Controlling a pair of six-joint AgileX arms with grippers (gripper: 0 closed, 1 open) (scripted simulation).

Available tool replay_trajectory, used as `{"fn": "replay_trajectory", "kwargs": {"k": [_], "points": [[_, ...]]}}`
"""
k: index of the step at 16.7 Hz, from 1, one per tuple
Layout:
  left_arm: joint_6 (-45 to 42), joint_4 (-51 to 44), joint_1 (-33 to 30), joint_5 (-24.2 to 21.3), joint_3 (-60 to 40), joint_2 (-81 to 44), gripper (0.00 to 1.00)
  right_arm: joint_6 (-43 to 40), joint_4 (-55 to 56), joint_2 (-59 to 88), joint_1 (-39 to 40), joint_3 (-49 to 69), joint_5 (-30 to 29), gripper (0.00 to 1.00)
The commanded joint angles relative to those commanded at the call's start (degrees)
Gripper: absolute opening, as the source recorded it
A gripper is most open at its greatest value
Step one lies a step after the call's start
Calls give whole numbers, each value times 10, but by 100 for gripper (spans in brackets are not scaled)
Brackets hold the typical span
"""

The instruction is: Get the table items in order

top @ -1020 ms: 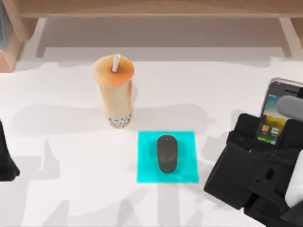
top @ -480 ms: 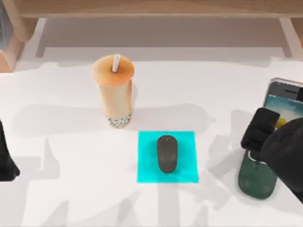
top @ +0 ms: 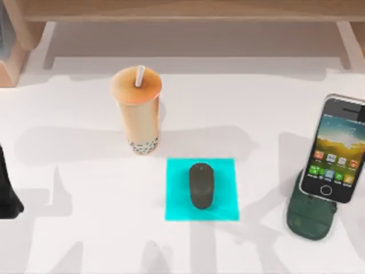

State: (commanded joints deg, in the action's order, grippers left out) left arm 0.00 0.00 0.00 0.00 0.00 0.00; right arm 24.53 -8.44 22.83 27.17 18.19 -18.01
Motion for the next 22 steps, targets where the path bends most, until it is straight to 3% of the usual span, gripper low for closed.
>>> {"fn": "replay_trajectory", "kwargs": {"k": [4, 8, 16, 22], "points": [[0, 0, 0, 0, 0, 0, 100, -153, 66, -144, -171, -108, 117, 100], [0, 0, 0, 0, 0, 0, 100, -236, 84, -220, -262, -174, 174, 100], [0, 4, -3, 2, -1, -6, 100, -245, 84, -228, -272, -182, 180, 100], [6, 94, -80, 45, -27, -153, 100, -245, 84, -228, -272, -182, 180, 100]]}}
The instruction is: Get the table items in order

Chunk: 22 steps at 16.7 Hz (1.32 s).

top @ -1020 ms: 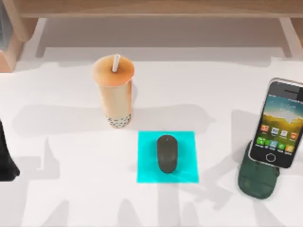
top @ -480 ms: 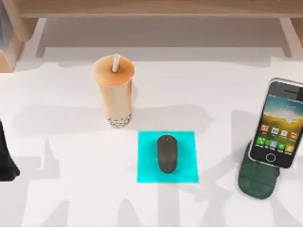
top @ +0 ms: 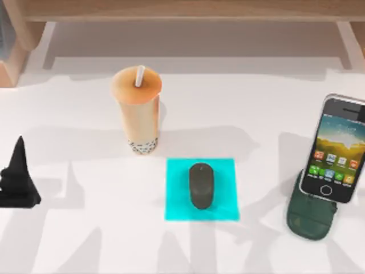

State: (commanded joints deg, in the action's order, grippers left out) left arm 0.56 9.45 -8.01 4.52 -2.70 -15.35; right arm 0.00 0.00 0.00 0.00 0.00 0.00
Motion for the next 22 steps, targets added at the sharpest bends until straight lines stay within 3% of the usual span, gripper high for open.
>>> {"fn": "replay_trajectory", "kwargs": {"k": [14, 22], "points": [[27, 450, -310, 226, -153, -706, 100, 0, 0, 0, 0, 0, 0, 100], [39, 654, -359, 347, -258, -964, 100, 0, 0, 0, 0, 0, 0, 100]]}}
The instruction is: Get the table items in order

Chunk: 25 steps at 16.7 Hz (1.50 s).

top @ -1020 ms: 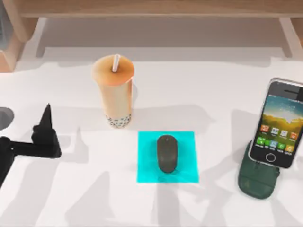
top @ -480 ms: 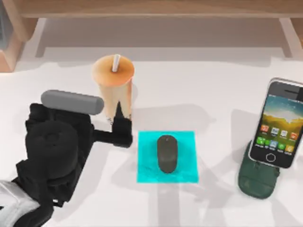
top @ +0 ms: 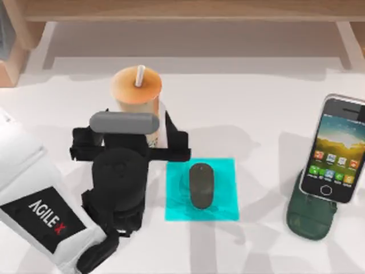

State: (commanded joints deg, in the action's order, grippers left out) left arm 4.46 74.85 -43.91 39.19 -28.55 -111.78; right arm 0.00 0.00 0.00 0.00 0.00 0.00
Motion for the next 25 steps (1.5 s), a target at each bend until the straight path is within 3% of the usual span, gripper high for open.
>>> {"fn": "replay_trajectory", "kwargs": {"k": [8, 17, 25], "points": [[1, 20, 4, 12, -15, -21, 100, 0, 0, 0, 0, 0, 0, 100], [-4, 3, 39, -22, -70, -55, 100, 0, 0, 0, 0, 0, 0, 100], [-4, 3, 39, -22, -70, -55, 40, 0, 0, 0, 0, 0, 0, 100]]}}
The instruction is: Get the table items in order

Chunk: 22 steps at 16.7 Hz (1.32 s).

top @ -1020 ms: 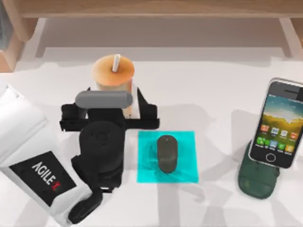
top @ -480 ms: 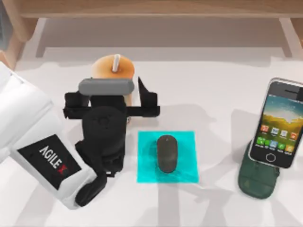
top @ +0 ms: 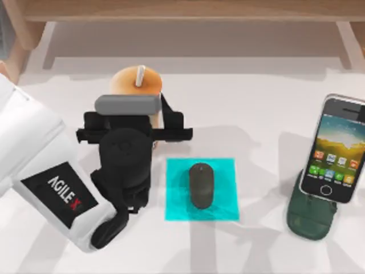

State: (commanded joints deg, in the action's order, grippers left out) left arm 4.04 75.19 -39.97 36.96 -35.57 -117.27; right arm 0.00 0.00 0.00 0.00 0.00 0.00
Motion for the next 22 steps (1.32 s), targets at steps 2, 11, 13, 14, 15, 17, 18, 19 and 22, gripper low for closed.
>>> {"fn": "replay_trajectory", "kwargs": {"k": [2, 11, 13, 14, 15, 17, 18, 19, 22], "points": [[0, 0, 0, 0, 0, 0, 25, 0, 0, 0, 0, 0, 0, 100], [0, 0, 0, 0, 0, 0, 0, 0, 0, 0, 0, 0, 0, 100], [0, 0, 0, 0, 0, 0, 0, 0, 0, 0, 0, 0, 0, 100], [-1, 0, -1, 0, 0, 0, 0, 0, 0, 0, 0, 0, 0, 100], [-1, -2, -1, 0, 0, 2, 0, 0, 0, 0, 0, 0, 0, 100], [-1, -14, -1, 0, 0, 14, 0, 0, 0, 0, 0, 0, 0, 100], [-1, -21, -1, 0, 0, 21, 0, 0, 0, 0, 0, 0, 0, 100], [-1, -26, -1, 1, 0, 26, 0, 0, 0, 0, 0, 0, 0, 100], [-2, -25, -1, 1, 0, 24, 0, 0, 0, 0, 0, 0, 0, 100]]}}
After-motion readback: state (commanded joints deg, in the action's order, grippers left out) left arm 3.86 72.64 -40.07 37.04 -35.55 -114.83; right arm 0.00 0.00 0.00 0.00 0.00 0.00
